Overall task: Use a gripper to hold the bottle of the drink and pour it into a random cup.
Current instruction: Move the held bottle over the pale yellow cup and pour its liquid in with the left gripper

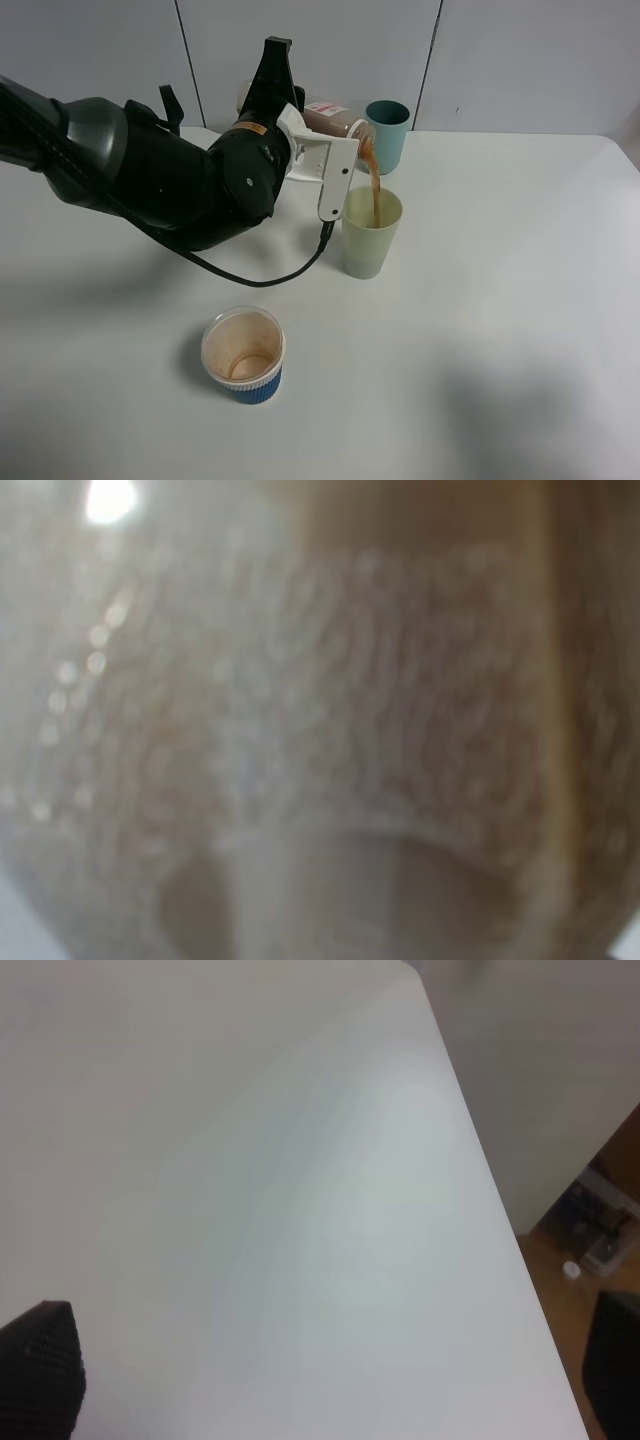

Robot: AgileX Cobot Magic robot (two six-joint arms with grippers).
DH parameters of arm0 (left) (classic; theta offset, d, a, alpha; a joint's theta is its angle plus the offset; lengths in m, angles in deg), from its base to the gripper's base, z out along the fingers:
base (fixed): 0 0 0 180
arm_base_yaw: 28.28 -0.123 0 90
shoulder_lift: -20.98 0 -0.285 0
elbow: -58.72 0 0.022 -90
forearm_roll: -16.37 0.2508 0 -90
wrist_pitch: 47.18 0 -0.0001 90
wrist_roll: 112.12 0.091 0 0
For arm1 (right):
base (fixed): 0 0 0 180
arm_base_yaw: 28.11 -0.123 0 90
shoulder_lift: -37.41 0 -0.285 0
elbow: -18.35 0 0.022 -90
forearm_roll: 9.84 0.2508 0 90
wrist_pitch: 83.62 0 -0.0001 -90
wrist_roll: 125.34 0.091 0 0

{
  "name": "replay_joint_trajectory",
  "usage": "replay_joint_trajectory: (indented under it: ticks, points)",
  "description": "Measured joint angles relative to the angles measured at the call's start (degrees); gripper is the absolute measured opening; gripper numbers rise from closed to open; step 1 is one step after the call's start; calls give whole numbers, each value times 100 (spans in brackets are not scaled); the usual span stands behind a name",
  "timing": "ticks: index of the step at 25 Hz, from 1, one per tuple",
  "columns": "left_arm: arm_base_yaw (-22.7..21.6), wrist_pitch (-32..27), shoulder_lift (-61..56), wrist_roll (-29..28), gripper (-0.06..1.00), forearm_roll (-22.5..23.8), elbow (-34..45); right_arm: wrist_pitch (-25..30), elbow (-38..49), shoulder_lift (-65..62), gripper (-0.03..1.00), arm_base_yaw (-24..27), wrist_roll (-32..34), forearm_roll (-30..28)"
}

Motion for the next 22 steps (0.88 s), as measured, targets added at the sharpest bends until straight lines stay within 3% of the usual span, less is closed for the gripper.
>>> replay_joint_trajectory:
  ticks: [22]
  points:
    - [0,49,0,63,32,109,0,0,0,0,99,0,0,-6]
